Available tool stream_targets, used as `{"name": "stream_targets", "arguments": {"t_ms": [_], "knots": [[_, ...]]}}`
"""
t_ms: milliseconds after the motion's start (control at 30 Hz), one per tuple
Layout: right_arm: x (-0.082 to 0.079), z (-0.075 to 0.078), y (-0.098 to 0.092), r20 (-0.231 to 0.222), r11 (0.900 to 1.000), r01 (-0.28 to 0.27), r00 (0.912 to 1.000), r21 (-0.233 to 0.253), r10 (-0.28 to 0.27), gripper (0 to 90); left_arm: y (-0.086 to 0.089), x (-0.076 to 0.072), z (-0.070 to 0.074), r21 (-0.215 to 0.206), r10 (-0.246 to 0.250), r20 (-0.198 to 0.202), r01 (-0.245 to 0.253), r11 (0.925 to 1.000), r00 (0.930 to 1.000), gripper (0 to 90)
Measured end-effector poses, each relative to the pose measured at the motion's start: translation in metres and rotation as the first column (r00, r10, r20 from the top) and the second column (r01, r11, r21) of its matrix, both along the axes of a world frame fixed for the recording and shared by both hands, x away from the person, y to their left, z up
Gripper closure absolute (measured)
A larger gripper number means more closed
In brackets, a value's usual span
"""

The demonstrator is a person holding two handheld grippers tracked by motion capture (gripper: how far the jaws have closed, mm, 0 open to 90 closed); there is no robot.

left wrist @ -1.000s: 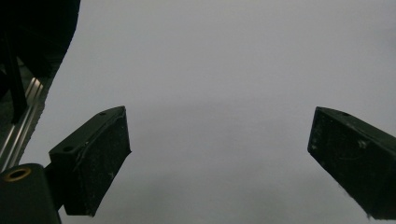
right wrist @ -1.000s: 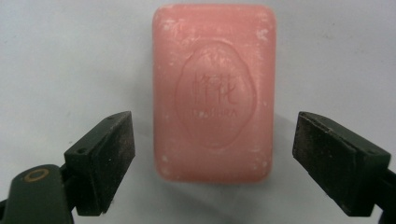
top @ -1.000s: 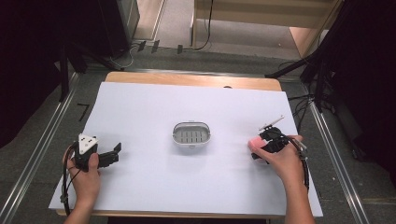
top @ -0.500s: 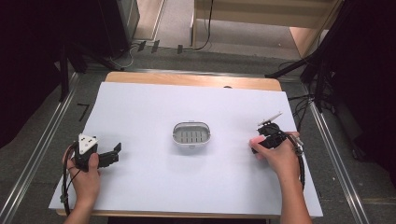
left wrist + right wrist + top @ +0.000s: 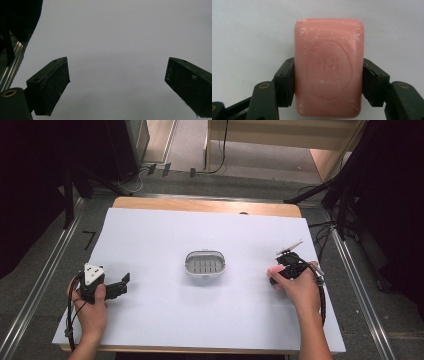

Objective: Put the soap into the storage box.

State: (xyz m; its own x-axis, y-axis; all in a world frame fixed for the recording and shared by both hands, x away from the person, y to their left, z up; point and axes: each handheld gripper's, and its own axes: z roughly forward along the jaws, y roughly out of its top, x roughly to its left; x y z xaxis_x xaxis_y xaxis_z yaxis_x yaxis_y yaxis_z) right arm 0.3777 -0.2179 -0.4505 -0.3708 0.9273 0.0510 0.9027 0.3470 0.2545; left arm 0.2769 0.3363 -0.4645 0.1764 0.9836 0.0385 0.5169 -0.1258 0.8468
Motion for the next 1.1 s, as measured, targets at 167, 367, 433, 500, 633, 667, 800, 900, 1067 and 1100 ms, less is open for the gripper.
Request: {"name": "stream_targets", "arguments": {"t_ms": [167,367,433,500,633,667,800,900,1067,1100], "knots": [[-0.002,-0.001,0.002,0.012,1.000,0.011,0.9999,-0.005,-0.011,38.5,0.000,0.000,0.000,0.003,0.000,0.002,0.000,1.0000,1.0000,6.0],[-0.002,-0.001,0.002,0.013,1.000,0.009,0.9999,-0.010,-0.009,38.5,0.000,0.000,0.000,0.000,0.000,0.002,0.000,1.0000,1.0000,6.0],[-0.002,-0.001,0.002,0.011,1.000,0.007,0.9999,-0.011,-0.006,38.6,0.000,0.000,0.000,0.003,0.002,0.002,-0.002,1.0000,1.0000,6.0],[-0.002,-0.001,0.002,0.011,1.000,-0.002,0.9999,-0.007,0.002,38.6,-0.001,0.000,0.000,0.002,0.001,0.004,-0.001,1.0000,1.0000,6.0],[-0.001,-0.001,0.002,0.014,0.999,-0.042,0.9990,-0.009,0.042,38.8,-0.001,-0.001,0.000,0.007,0.001,0.003,-0.001,1.0000,1.0000,6.0],[0.000,0.000,0.002,0.009,0.999,-0.050,0.9987,-0.005,0.050,38.8,-0.001,-0.001,0.000,0.007,0.000,0.006,0.000,1.0000,1.0000,6.0],[0.001,0.004,0.001,0.003,0.997,-0.080,0.9968,0.022,0.080,38.8,-0.001,0.000,0.000,0.006,0.003,0.001,-0.003,1.0000,1.0000,6.0],[0.001,0.013,0.001,0.025,0.994,-0.100,0.9948,0.039,0.099,38.8,-0.001,-0.001,0.000,0.008,0.002,0.003,-0.003,1.0000,1.0000,6.0],[0.001,0.026,0.005,0.060,0.990,-0.124,0.9910,0.068,0.120,38.8,-0.001,-0.001,0.000,0.007,0.004,0.004,-0.004,1.0000,1.0000,6.1],[0.002,0.029,0.006,0.062,0.990,-0.126,0.9906,0.062,0.122,38.8,-0.001,-0.001,0.000,0.007,0.003,0.004,-0.003,1.0000,1.0000,6.0]]}}
